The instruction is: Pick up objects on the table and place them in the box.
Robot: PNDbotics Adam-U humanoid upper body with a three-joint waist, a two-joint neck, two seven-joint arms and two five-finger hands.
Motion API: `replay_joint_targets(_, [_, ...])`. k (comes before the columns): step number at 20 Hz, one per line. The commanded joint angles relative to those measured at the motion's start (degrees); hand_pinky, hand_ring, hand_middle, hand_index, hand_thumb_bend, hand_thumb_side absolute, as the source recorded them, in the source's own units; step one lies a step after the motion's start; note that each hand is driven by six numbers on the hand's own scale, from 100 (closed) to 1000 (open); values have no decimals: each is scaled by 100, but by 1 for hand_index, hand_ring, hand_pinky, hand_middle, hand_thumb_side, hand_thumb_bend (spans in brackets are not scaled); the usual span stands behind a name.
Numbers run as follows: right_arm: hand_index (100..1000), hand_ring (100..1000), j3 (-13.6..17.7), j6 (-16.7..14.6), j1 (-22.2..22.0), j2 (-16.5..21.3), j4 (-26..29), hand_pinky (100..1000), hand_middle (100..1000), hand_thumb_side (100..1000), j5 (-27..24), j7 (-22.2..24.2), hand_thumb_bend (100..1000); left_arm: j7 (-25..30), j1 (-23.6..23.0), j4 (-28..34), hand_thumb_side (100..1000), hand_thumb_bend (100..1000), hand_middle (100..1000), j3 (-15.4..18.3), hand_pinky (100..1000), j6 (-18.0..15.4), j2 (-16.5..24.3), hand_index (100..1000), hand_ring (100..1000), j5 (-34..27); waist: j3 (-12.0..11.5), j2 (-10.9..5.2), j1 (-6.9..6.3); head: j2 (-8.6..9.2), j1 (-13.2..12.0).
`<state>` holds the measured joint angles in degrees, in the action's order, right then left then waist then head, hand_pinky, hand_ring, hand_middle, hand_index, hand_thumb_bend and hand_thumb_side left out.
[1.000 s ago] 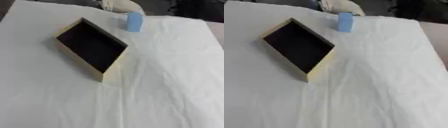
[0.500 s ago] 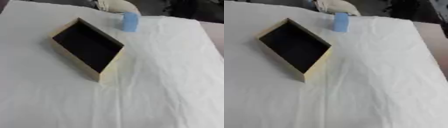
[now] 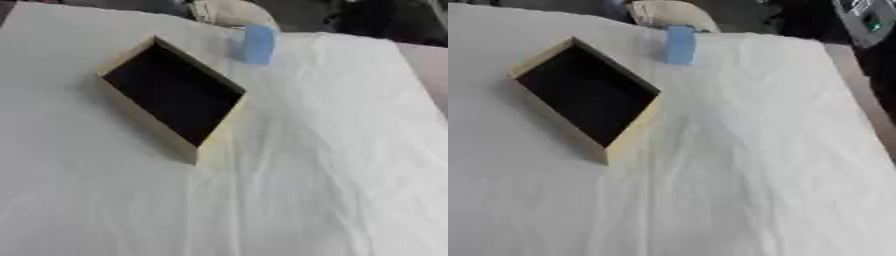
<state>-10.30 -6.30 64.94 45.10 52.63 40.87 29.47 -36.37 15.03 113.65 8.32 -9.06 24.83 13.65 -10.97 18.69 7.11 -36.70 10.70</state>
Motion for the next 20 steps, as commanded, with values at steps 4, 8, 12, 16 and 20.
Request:
replay_joint_targets(4, [1000,998,219,-556,442,-73,-801,957,935,645,586,553,123,16,16,94,881,235,726,16,661,3,135,737,681,-15,5,-149,-75,48,-40])
replay_joint_targets(8, [1000,988,481,-900,533,-156,-913,957,934,600,897,841,100,17,13,94,880,238,726,14,661,6,124,737,681,-23,-1,-163,-88,25,-47])
replay_joint_targets(12, [1000,987,624,-1265,535,-224,-1081,961,936,582,1075,849,100,23,10,94,875,234,726,12,660,9,108,736,681,-32,-31,-176,-89,3,-48])
replay_joint_targets(16, [1000,980,724,-1604,535,-280,-1294,960,933,563,1243,737,100,33,13,94,857,221,726,12,660,10,100,736,680,-30,-85,-175,-84,-2,-51])
replay_joint_targets(20, [1000,975,754,-1774,532,-347,-1422,957,929,567,1262,664,100,35,17,94,859,223,726,14,660,19,93,736,680,-34,-153,-172,-67,-3,-51])
